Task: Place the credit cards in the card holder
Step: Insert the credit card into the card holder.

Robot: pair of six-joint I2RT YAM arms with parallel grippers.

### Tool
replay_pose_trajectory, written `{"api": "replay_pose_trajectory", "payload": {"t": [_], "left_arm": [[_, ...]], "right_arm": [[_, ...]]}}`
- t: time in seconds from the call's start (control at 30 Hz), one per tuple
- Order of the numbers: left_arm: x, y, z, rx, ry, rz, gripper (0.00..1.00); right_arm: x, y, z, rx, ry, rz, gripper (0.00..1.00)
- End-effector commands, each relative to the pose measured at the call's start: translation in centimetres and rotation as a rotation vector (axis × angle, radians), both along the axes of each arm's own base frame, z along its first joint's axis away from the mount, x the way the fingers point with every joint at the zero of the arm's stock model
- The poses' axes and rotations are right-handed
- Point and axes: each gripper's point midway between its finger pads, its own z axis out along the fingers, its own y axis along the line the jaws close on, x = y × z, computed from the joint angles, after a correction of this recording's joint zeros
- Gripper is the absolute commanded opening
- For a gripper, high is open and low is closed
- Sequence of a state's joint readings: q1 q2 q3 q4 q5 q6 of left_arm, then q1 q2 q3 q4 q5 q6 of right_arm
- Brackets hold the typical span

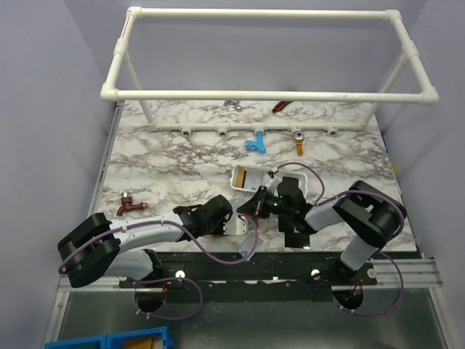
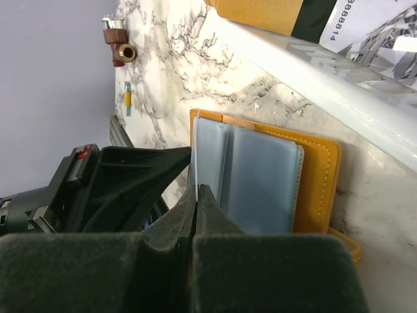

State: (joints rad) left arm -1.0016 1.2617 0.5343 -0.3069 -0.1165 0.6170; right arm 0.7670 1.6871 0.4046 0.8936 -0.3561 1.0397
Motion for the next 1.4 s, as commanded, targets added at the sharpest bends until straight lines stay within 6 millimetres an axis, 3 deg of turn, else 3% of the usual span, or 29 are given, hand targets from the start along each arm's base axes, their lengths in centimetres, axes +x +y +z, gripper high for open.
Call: {"api": "replay_pose_trajectory", "payload": {"t": [0.0, 0.6, 0.83, 1.1, 1.37], "left_arm": [[-1.6, 0.8, -0.8, 0.015, 0.068, 0.009, 0.0], [-2.3, 1.3, -1.3, 0.017, 0.088, 0.006, 0.0], [-2.3, 1.6, -1.6, 0.026, 0.079, -0.007, 0.0], [-2.2, 1.6, -1.6, 0.027, 0.072, -0.013, 0.0], [-2.2, 1.7, -1.9, 0.04, 0.072, -0.022, 0.0]], "right_arm": [[0.4, -0.5, -0.8, -0.043, 0.008, -0.056, 0.01], [-1.0, 0.7, -2.5, -0.049, 0.041, -0.026, 0.01], [-1.3, -0.4, -3.0, -0.071, 0.034, -0.055, 0.01], [-0.5, -1.1, -2.1, -0.051, -0.017, -0.111, 0.01], [-0.7, -0.1, -2.1, -0.002, -0.003, -0.082, 0.01]]}}
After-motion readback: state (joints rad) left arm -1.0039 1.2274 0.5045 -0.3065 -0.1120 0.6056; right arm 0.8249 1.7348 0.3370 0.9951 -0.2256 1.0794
